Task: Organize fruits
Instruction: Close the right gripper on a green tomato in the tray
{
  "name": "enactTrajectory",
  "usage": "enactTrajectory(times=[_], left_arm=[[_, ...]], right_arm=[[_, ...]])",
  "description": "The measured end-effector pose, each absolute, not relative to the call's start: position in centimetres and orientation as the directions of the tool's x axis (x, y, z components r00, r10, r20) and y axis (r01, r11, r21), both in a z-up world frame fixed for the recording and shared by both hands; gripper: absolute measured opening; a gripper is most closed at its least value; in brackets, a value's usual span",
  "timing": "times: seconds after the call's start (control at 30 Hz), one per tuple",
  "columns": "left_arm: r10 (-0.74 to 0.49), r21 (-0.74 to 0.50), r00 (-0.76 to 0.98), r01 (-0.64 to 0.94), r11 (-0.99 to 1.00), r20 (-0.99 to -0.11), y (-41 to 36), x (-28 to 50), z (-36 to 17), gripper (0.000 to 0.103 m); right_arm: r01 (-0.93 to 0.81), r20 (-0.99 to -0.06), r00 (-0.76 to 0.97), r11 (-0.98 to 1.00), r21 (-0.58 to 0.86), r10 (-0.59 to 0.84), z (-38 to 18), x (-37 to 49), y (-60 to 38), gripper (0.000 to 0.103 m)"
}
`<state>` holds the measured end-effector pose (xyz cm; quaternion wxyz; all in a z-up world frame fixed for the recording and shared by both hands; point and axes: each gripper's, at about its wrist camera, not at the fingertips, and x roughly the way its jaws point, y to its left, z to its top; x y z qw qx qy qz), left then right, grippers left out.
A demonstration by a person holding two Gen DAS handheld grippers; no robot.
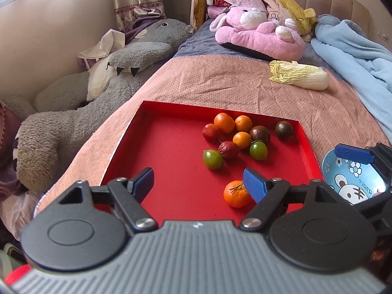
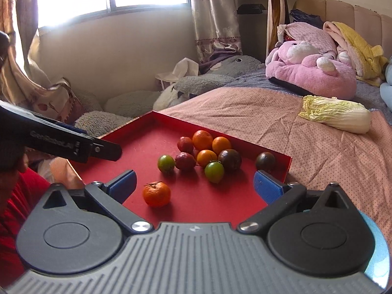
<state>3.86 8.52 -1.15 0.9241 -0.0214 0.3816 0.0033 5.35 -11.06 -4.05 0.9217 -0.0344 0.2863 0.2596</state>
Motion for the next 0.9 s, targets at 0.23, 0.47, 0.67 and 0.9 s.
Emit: enactTrajectory(times=[0.23,0.47,0.67,0.9], left_arm=[[-0.022,-0.029,0.692,0.001,1.0,-0.722,7.7,4.5,-1.6,0.082],[-0.04,0.02,0.658,0.084,0.996,-0.752,5.7,5.1,-2.6,0.081],[-0.052,0.017,0.609,0.108,0.994,-0.792,5.3,6.1,-3.9,0.081],[-0.061,-0.005,0.559,0.102,0.995,-0.827,5.3,7.2,-4.9,0.081]], right_arm=[[-0.431,-0.648,0.646,0.893,0.127,0.403,-7.0,11.5,-10.3,0.068],[-0.462,-0.704,0.583,0.878,0.123,0.405,-9.0,15.3,-7.5,0.051],[-0.474,-0.729,0.569,0.876,0.087,0.38,-10.5,16.8,-5.9,0.034],[-0.453,-0.69,0.583,0.876,0.163,0.43,-9.2,15.3,-7.8,0.034]])
